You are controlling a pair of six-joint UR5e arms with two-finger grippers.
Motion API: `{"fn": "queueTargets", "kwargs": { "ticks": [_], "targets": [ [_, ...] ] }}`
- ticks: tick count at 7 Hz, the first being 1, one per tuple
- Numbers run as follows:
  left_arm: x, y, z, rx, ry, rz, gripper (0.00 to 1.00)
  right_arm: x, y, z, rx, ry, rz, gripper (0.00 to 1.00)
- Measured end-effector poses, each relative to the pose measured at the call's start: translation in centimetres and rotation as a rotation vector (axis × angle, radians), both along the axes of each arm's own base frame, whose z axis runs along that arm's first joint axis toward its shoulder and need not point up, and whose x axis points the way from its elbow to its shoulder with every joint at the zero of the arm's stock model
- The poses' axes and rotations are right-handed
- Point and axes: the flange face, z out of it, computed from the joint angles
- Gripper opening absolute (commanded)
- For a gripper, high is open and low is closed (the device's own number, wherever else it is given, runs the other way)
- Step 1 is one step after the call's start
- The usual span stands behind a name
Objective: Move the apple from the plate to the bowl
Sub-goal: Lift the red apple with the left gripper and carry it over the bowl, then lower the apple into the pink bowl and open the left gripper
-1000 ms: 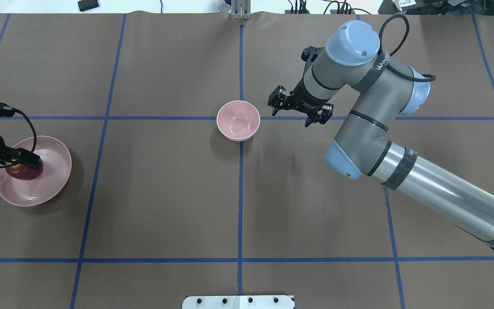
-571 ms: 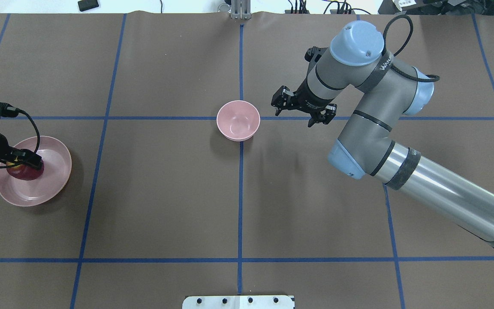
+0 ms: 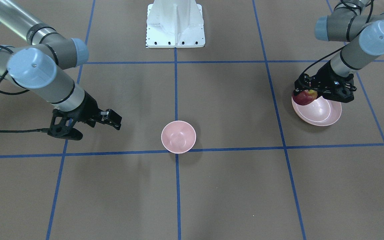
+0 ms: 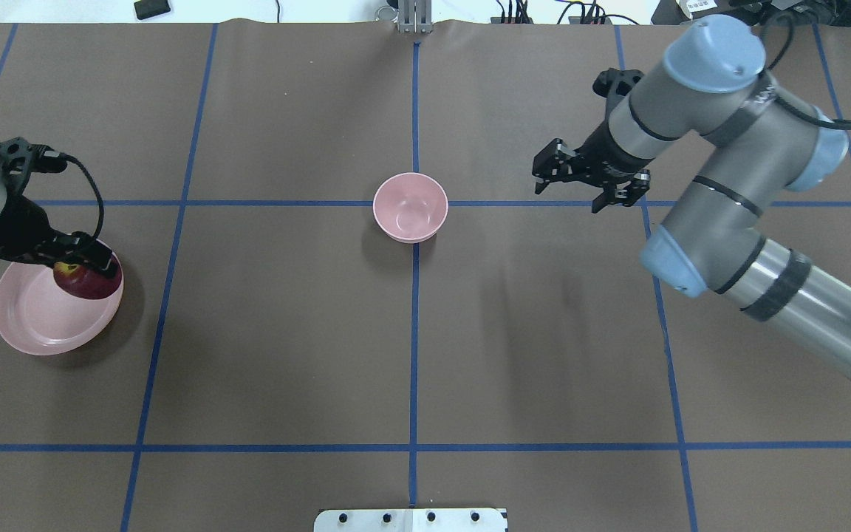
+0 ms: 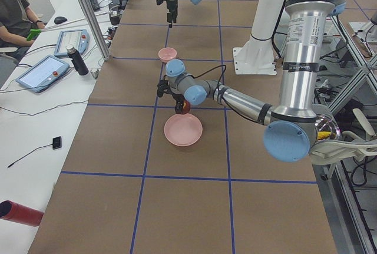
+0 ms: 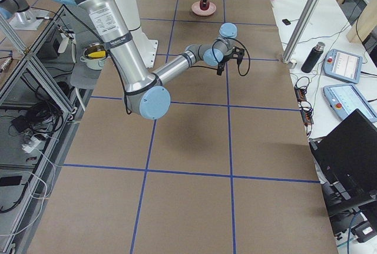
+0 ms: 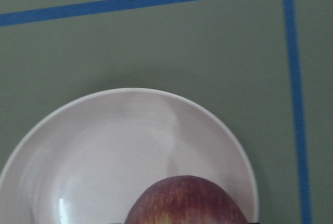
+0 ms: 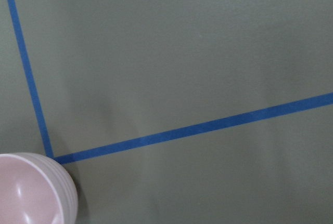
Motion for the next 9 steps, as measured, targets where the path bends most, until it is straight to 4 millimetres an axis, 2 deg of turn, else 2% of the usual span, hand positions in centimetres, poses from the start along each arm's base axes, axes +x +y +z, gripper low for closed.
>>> {"fn": "queueTargets", "kwargs": {
  "ticks": [1, 2, 3, 4, 5, 6, 7, 9],
  "targets": [
    [3.9, -1.7, -6.6, -0.060, 0.037, -0.041, 0.00, 4.4, 0.2, 4.1, 0.038, 0.018, -0.034, 1.00],
    [9.8, -2.8, -13.4, -0.118, 0.061, -0.084, 0.00, 8.8, 0.5, 8.7, 0.095, 0.050, -0.075, 1.00],
    [15.5, -3.9, -19.0, -0.145, 0.068, -0.131, 0.00, 13.2, 0.9, 12.8, 0.151, 0.078, -0.113, 1.00],
    [20.3, -5.4, -23.6, -0.162, 0.067, -0.162, 0.00, 17.1, 1.6, 16.3, 0.198, 0.099, -0.146, 1.00],
    [24.2, -7.7, -27.5, -0.164, 0.052, -0.195, 0.00, 19.8, 2.4, 18.7, 0.225, 0.112, -0.167, 1.00],
    [27.5, -9.8, -29.7, -0.157, 0.033, -0.222, 0.00, 21.3, 3.2, 20.0, 0.234, 0.118, -0.175, 1.00],
    [29.9, -10.9, -30.0, -0.143, 0.026, -0.234, 0.00, 22.1, 3.7, 20.6, 0.236, 0.120, -0.177, 1.00],
    [32.3, -11.2, -29.1, -0.120, 0.020, -0.242, 0.00, 22.3, 3.8, 21.0, 0.235, 0.121, -0.180, 1.00]
  ]
}}
